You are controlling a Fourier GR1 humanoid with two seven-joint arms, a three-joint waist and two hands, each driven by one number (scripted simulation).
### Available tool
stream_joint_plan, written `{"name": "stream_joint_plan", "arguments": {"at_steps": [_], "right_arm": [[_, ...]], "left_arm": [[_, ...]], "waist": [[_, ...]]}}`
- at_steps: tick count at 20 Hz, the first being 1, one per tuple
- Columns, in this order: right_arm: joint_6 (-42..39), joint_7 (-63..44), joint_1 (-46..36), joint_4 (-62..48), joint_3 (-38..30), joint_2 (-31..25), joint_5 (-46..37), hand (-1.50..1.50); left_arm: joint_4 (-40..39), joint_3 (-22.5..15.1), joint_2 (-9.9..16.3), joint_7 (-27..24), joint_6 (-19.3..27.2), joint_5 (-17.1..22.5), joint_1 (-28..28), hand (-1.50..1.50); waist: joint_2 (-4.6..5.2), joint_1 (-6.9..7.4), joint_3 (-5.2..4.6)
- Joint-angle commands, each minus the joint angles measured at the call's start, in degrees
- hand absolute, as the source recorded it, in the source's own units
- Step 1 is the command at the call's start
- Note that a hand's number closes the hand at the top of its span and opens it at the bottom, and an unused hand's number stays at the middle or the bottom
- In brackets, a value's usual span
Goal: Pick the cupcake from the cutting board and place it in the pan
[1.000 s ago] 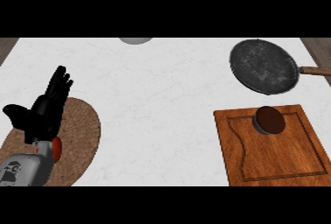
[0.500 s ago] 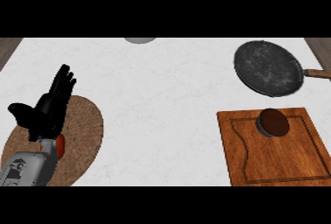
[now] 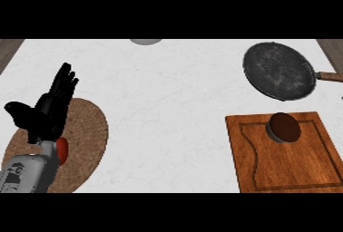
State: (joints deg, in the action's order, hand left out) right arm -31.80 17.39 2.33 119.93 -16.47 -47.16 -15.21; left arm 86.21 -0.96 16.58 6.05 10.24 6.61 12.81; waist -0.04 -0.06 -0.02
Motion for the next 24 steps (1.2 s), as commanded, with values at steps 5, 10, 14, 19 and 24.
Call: {"name": "stream_joint_plan", "arguments": {"at_steps": [5,10,14,19,24], "right_arm": [[-1.82,-6.66,-0.01,3.02,4.57,6.35,-9.63,-1.50],[0.40,-1.25,2.17,-1.13,2.21,9.24,-14.77,-1.50],[2.12,-6.58,-2.61,-4.46,9.63,11.46,-22.75,-1.50],[-2.47,-2.51,-7.17,-11.41,6.84,9.15,-21.66,-1.50],[-0.55,1.64,-0.24,-8.59,9.98,11.61,-27.95,-1.50]], "left_arm": [[-3.78,1.23,-1.47,-4.25,-2.48,-1.75,0.27,0.00],[-1.96,2.72,-1.33,-0.68,-2.85,-1.69,1.20,0.00],[-1.92,2.60,-2.06,0.50,-2.01,-2.90,3.41,0.00],[-3.41,3.08,-3.84,0.62,-1.85,-3.24,4.07,0.00],[-2.09,3.54,-3.73,-0.41,-3.62,-3.88,1.67,0.00]], "waist": [[0.05,-0.11,0.01],[0.02,-0.20,0.04],[0.08,0.11,0.03],[0.09,0.08,0.02],[0.01,-0.16,0.03]]}}
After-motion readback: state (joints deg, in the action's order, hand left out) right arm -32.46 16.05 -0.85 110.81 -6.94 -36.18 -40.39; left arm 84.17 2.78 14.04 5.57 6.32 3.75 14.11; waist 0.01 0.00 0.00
